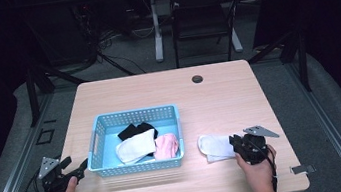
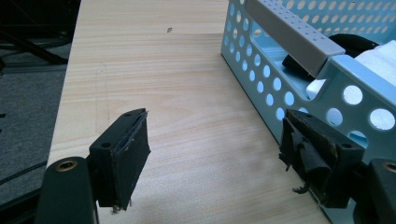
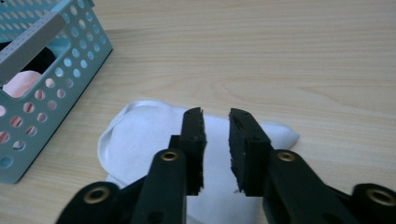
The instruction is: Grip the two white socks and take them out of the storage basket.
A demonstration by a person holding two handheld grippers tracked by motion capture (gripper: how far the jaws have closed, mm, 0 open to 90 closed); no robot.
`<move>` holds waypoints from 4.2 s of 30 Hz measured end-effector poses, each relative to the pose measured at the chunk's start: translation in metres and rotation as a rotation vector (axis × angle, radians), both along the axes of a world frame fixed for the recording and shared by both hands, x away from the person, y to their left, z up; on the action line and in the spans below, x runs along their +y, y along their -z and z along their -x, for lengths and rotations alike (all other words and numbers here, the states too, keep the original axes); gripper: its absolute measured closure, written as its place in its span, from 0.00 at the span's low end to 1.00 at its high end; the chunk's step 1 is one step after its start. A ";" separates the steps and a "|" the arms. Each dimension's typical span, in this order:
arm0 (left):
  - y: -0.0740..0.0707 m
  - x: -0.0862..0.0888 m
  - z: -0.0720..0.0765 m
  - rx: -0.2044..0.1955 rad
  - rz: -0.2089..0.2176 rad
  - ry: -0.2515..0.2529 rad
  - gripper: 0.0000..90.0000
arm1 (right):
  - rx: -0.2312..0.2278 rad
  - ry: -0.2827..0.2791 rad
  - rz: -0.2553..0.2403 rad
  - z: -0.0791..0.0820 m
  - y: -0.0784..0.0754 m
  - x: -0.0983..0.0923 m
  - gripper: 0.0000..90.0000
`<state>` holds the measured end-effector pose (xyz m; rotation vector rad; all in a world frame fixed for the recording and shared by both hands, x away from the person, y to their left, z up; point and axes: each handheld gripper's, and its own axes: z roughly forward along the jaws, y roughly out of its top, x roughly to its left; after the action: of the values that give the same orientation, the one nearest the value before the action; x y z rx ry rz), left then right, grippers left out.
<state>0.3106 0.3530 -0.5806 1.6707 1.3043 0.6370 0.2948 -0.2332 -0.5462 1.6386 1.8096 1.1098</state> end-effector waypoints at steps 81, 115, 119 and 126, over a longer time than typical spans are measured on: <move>0.000 0.002 0.000 -0.006 0.015 0.000 0.26 | 0.430 -0.476 0.039 -0.119 -0.037 0.248 0.97; 0.000 0.001 0.000 -0.002 0.006 0.003 0.26 | -0.310 -0.585 0.073 -0.032 -0.109 0.246 0.98; 0.000 0.001 0.000 -0.002 0.006 0.003 0.26 | -0.318 -0.581 0.072 -0.030 -0.113 0.241 0.98; 0.000 0.001 0.000 -0.001 0.005 0.003 0.26 | -0.333 -0.575 0.058 -0.027 -0.117 0.233 0.98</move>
<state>0.3110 0.3539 -0.5802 1.6677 1.3014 0.6326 0.3214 0.0001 -0.4288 0.8394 2.1032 1.4433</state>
